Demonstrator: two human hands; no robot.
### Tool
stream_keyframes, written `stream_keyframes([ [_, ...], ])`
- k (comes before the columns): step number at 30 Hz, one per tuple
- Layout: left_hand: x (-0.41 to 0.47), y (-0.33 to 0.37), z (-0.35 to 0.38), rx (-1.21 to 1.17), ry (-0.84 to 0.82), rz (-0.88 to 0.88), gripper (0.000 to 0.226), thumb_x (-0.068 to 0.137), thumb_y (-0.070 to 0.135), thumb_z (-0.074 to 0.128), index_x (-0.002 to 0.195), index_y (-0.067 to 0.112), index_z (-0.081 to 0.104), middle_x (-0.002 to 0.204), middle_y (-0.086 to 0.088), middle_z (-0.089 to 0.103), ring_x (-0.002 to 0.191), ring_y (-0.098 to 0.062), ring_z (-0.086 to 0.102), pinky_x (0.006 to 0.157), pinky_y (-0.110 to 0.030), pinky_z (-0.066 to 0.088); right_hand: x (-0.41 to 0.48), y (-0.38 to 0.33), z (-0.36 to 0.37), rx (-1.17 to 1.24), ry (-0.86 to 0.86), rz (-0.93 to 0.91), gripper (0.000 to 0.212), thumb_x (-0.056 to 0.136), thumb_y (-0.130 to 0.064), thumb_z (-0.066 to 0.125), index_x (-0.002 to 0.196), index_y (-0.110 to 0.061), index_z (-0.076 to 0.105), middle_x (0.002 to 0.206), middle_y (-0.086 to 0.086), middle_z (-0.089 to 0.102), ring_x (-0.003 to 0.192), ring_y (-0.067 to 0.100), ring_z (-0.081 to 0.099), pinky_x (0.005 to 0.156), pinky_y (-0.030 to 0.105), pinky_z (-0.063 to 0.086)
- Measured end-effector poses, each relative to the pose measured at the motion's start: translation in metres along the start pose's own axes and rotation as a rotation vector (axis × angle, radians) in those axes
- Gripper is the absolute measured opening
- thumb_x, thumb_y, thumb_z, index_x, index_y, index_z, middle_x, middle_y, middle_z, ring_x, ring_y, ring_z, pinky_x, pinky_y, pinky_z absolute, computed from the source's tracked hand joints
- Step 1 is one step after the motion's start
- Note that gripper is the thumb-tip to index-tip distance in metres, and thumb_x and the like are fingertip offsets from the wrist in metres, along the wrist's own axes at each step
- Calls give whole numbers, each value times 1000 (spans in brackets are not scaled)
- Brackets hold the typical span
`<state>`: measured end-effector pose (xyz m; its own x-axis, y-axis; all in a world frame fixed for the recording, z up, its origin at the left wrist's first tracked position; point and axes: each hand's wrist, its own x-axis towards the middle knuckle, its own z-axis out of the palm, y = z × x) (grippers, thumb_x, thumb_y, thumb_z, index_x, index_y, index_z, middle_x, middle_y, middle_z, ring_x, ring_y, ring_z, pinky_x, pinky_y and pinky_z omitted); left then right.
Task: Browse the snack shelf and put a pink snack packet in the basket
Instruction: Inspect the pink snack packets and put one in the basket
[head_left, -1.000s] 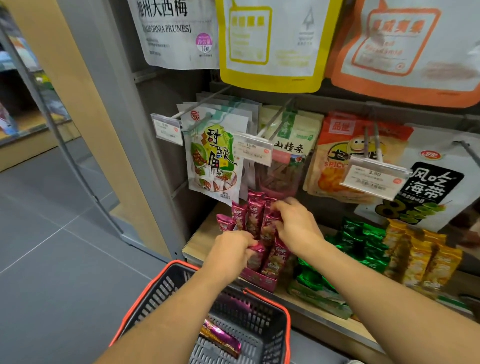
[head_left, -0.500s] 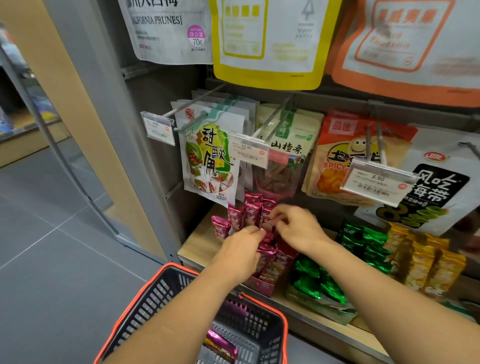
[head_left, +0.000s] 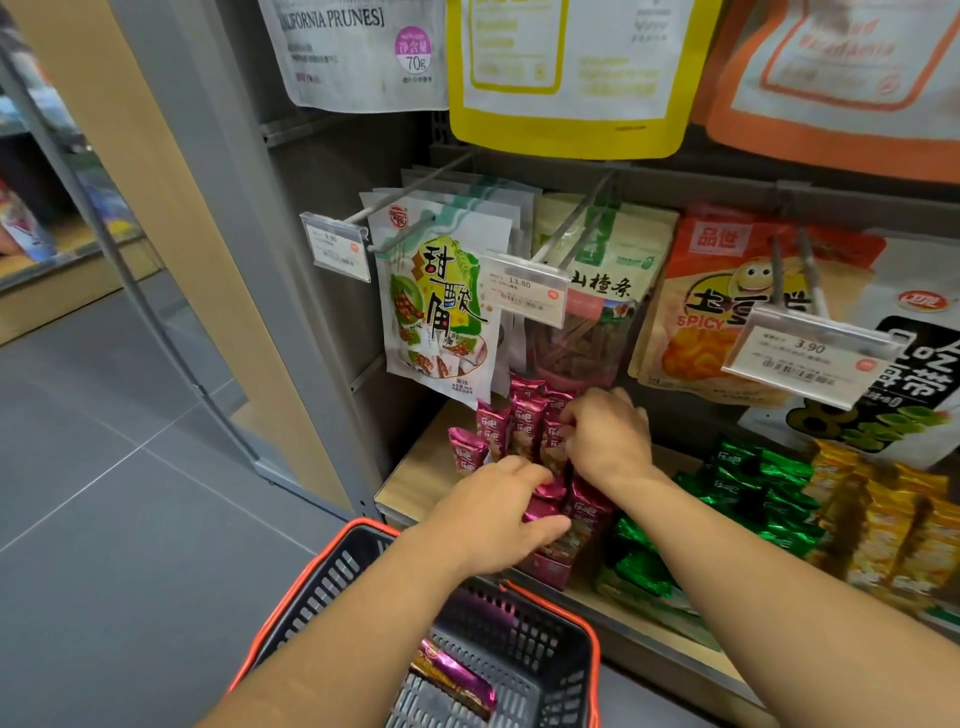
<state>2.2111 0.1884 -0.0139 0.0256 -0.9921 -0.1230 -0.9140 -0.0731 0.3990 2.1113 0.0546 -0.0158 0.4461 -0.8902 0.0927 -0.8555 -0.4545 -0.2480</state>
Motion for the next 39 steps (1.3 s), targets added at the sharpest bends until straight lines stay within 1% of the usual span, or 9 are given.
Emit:
stream_keyframes([
  [6, 7, 0, 1, 51, 13, -21, 53, 98, 52, 39, 138, 20, 51, 142, -5, 46, 131, -25, 38, 110, -42, 35, -30, -12, -39, 213, 271, -110, 25, 88, -5, 57, 111, -15, 54, 118, 8, 54, 95, 31, 59, 76, 41, 51],
  [10, 4, 7, -9, -40, 95, -27, 35, 96, 36, 52, 126, 20, 60, 126, -3, 56, 119, -22, 51, 102, -36, 42, -72, -14, -75, 235, 447, -509, 24, 82, 8, 52, 104, -1, 56, 115, 17, 58, 90, 37, 62, 61, 42, 53],
  [15, -19, 11, -47, -374, 398, -211, 30, 82, -2, 56, 85, 27, 63, 95, 5, 67, 91, -17, 63, 84, -30, 51, -113, -15, -126, 293, 639, -741, 39, 76, 19, 60, 108, -3, 52, 113, 24, 60, 101, 36, 61, 76, 44, 56],
  [19, -53, 20, -83, -828, 180, 14, 47, 80, -14, 59, 105, 25, 68, 112, 0, 69, 110, -16, 63, 99, -38, 49, -138, -16, -158, 475, 675, -753, 23, 87, 9, 47, 106, -4, 51, 112, 20, 57, 107, 24, 53, 92, 27, 46],
  [24, -92, 51, -103, -1143, -140, 304, 53, 79, 12, 70, 130, 17, 58, 125, -17, 63, 120, -32, 57, 98, -36, 48, -164, -16, -152, 857, 470, -507, 20, 92, 4, 48, 102, -10, 58, 104, 4, 61, 99, 18, 59, 85, 34, 50],
  [28, -96, 68, -91, -1065, -46, 186, 55, 70, 22, 80, 121, 14, 59, 113, -24, 67, 106, -43, 64, 95, -53, 51, -174, -20, -134, 1085, 245, -335, 24, 98, -6, 52, 117, -20, 56, 111, -7, 64, 106, 7, 61, 92, 28, 49],
  [31, -94, 65, -92, -1175, 44, 140, 60, 62, 22, 83, 118, 20, 60, 100, -13, 73, 91, -30, 71, 75, -42, 58, -178, -26, -128, 1256, -133, -151, 51, 90, -51, 47, 139, -40, 36, 120, -10, 67, 104, 4, 66, 87, 21, 53],
  [34, -93, 57, -98, -1248, 102, 165, 72, 57, 12, 84, 122, 25, 56, 94, -6, 72, 80, -21, 70, 67, -33, 57, -187, -32, -118, 1246, -431, -124, 39, 90, -67, 33, 122, -50, 48, 95, 1, 75, 72, 20, 72, 65, 30, 60],
  [39, -95, 38, -108, -1229, 211, 180, 66, 51, 7, 84, 114, 21, 70, 91, -5, 72, 77, -18, 68, 71, -28, 55, -187, -34, -112, 1253, -468, -145, 52, 88, -72, 34, 98, -27, 58, 61, 7, 64, 44, 18, 57, 43, 20, 45],
])
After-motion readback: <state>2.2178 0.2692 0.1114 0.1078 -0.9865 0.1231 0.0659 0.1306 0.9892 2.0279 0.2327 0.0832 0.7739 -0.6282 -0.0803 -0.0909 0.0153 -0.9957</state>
